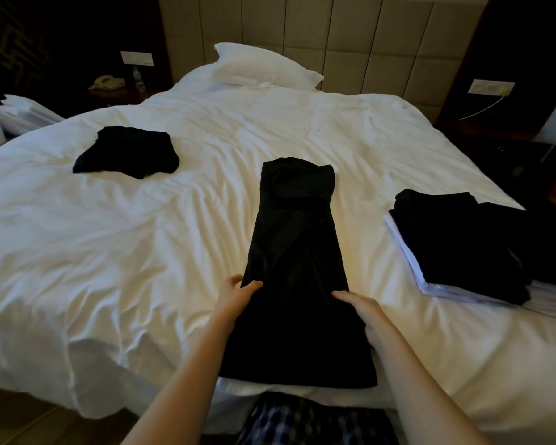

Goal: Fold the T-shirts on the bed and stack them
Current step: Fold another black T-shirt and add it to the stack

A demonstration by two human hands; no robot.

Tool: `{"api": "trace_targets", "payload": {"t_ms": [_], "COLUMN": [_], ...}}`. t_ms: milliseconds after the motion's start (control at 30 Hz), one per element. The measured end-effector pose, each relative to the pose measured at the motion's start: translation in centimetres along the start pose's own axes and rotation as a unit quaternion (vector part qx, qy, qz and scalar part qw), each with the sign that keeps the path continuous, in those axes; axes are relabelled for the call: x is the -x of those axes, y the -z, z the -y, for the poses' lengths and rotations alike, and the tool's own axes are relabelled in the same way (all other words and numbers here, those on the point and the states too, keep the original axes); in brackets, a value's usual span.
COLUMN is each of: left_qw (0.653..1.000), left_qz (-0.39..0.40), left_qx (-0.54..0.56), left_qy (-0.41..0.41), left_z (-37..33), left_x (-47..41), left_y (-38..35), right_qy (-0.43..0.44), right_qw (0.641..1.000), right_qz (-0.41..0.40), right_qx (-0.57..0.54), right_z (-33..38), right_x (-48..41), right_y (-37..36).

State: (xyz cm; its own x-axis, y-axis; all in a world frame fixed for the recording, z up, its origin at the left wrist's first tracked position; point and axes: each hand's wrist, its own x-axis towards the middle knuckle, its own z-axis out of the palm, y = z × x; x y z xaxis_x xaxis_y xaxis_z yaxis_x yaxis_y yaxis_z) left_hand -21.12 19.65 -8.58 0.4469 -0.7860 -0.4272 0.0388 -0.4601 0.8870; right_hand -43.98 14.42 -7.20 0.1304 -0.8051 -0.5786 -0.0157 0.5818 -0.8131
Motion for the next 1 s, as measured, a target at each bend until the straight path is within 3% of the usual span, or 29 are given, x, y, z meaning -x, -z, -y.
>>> {"api": "trace_targets", "payload": {"t_ms": [133,233,300,367,467,533,600,633,767,833,933,1000], "left_qw": [0.971,0.887,0.866,0.865,0.859,0.846,0.857,0.871,0.888,0.914,0.938,0.947], "left_qz": [-0.058,-0.106,-0.102,-0.088,-0.064,-0.022,-0.022,-0.035,-0.097,-0.068,0.004,0.003], "left_qx": [-0.208,-0.407,-0.447,-0.449,-0.451,-0.480,-0.462,-0.435,-0.364,-0.281,-0.181,-0.143], "left_qy": [-0.105,-0.189,-0.198,-0.204,-0.233,-0.232,-0.229,-0.226,-0.264,-0.286,-0.295,-0.287], "left_z": [0.4,1.1,1.4,1.5,1.4,1.7,2.1,2.2,1.9,1.2,-0.1,-0.7], "left_x": [3.4,5.0,5.5,5.6,5.7,5.8,6.0,6.1,6.8,7.7,8.9,9.0], "left_y": [1.1,1.9,2.0,1.9,1.9,2.0,2.2,2.3,2.7,2.5,1.1,-0.1], "right_qy": [0.098,0.173,0.234,0.309,0.355,0.311,0.277,0.283,0.330,0.328,0.254,0.193], "right_qw": [0.974,0.910,0.869,0.852,0.860,0.818,0.759,0.755,0.836,0.894,0.966,0.980], "right_qz": [-0.150,-0.222,-0.244,-0.220,-0.054,0.023,0.021,0.004,0.008,0.018,-0.009,-0.027], "right_qx": [0.136,0.303,0.361,0.360,0.362,0.484,0.589,0.591,0.438,0.305,0.050,-0.048], "right_z": [-2.2,-2.6,-2.6,-2.3,-1.9,-2.5,-4.0,-4.5,-5.0,-4.8,-5.6,-6.3], "right_x": [1.0,1.9,2.6,3.0,3.8,3.8,3.3,3.4,3.7,3.9,4.1,4.3], "right_y": [-0.6,-1.6,-2.4,-3.6,-6.1,-7.3,-7.8,-7.8,-6.8,-6.0,-4.7,-4.0]}}
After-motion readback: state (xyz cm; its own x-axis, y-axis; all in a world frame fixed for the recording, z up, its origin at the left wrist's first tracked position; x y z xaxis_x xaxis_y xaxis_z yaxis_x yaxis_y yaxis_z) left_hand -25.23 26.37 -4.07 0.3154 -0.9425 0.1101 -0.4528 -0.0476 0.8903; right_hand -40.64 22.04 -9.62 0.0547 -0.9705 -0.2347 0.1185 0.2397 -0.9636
